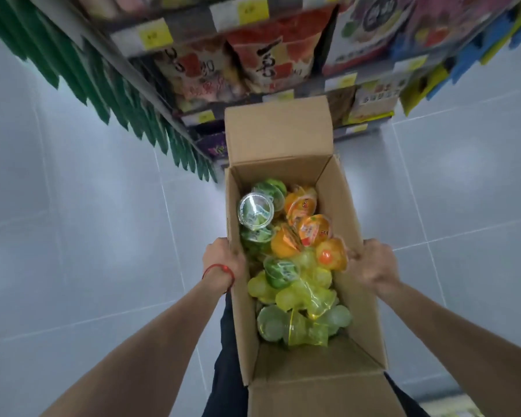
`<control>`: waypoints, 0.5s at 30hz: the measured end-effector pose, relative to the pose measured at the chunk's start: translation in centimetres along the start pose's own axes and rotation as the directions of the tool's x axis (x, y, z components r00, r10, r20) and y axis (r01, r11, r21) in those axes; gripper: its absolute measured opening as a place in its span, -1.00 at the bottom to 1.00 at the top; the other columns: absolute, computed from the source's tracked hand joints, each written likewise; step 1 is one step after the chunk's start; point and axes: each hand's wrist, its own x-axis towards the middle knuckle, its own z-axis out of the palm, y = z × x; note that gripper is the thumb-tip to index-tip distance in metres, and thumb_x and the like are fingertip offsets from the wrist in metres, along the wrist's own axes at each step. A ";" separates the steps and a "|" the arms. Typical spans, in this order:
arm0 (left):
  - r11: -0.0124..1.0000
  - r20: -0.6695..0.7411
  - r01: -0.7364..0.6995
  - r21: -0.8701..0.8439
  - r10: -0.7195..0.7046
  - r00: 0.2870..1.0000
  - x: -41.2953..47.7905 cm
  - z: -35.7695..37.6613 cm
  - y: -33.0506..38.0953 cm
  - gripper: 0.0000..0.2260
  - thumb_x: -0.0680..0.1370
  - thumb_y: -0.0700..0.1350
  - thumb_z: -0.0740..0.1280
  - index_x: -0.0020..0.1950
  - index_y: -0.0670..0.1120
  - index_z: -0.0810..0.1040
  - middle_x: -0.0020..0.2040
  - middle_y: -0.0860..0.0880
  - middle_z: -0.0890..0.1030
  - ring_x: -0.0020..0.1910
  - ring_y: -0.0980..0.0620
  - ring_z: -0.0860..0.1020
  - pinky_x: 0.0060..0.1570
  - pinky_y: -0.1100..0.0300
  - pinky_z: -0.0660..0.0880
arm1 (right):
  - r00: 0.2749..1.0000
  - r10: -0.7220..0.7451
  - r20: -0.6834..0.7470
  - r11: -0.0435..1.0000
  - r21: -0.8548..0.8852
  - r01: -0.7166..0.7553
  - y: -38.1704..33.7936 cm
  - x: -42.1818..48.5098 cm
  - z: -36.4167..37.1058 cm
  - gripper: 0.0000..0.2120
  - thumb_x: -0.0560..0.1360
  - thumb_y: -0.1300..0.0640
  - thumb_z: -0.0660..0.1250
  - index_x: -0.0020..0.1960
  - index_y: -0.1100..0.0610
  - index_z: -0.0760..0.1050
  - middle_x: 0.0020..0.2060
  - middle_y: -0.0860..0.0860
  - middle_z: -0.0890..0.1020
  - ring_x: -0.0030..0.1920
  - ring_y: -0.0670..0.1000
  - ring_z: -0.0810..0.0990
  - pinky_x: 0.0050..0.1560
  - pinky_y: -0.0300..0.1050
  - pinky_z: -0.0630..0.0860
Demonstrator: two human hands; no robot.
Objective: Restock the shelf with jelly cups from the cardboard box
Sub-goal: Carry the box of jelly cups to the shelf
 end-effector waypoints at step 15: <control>0.992 -0.042 0.121 0.034 -0.119 0.992 19.3 11.0 -14.8 -0.87 0.56 -0.17 0.25 -0.18 -0.13 0.39 -0.21 -0.12 0.47 -0.17 -0.18 0.46 -0.17 0.05 0.43 | 0.987 0.098 0.130 0.987 -0.141 -0.079 -2.3 14.1 23.7 -0.74 0.58 0.11 0.31 -0.07 0.33 0.54 -0.19 0.22 0.59 -0.15 0.22 0.60 -0.11 0.09 0.61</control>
